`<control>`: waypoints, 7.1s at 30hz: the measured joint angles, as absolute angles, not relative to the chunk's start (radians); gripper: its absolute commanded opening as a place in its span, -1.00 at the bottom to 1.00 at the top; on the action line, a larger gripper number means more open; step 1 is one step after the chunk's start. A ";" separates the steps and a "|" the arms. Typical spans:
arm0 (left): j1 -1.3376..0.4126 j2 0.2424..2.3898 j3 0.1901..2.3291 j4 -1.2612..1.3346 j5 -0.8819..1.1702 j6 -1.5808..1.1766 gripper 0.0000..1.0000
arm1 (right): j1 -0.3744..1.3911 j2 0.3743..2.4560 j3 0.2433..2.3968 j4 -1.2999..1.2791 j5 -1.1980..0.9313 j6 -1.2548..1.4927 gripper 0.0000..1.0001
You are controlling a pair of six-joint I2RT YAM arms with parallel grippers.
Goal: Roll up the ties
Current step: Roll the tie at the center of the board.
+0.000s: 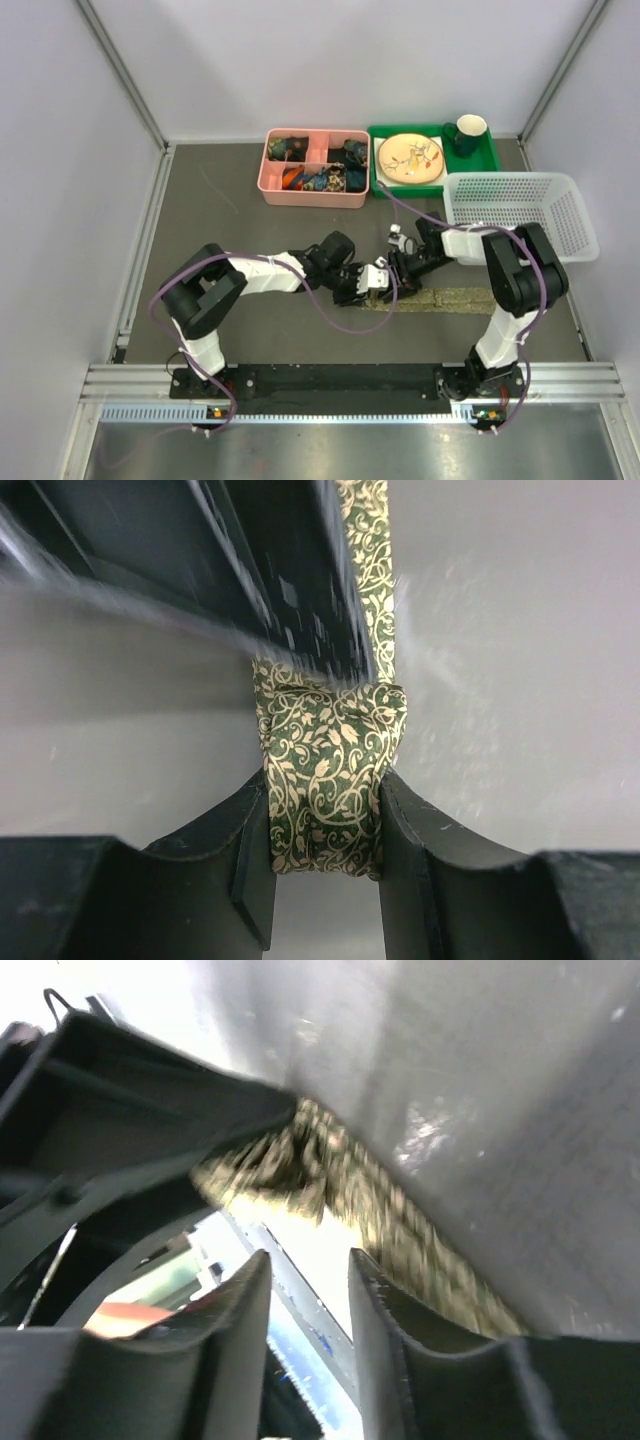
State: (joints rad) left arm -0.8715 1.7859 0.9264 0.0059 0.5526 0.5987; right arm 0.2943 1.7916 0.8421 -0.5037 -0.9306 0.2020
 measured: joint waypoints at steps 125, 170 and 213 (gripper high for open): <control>-0.715 1.650 0.675 0.252 0.651 0.446 0.98 | 0.298 1.872 0.833 -0.392 -1.030 0.266 -1.00; -0.853 1.877 0.965 0.134 0.631 0.532 0.25 | 0.285 1.826 0.832 -0.409 -1.003 0.243 -1.00; -0.756 1.877 0.627 0.785 0.801 0.395 0.36 | 0.292 1.941 0.900 -0.465 -1.007 0.174 -1.00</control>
State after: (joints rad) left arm -0.7559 1.8767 0.6270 0.7849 0.8013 0.3954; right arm 0.2920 1.9408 0.9001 -0.4652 -1.0073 0.1741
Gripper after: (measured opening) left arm 0.730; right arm 0.022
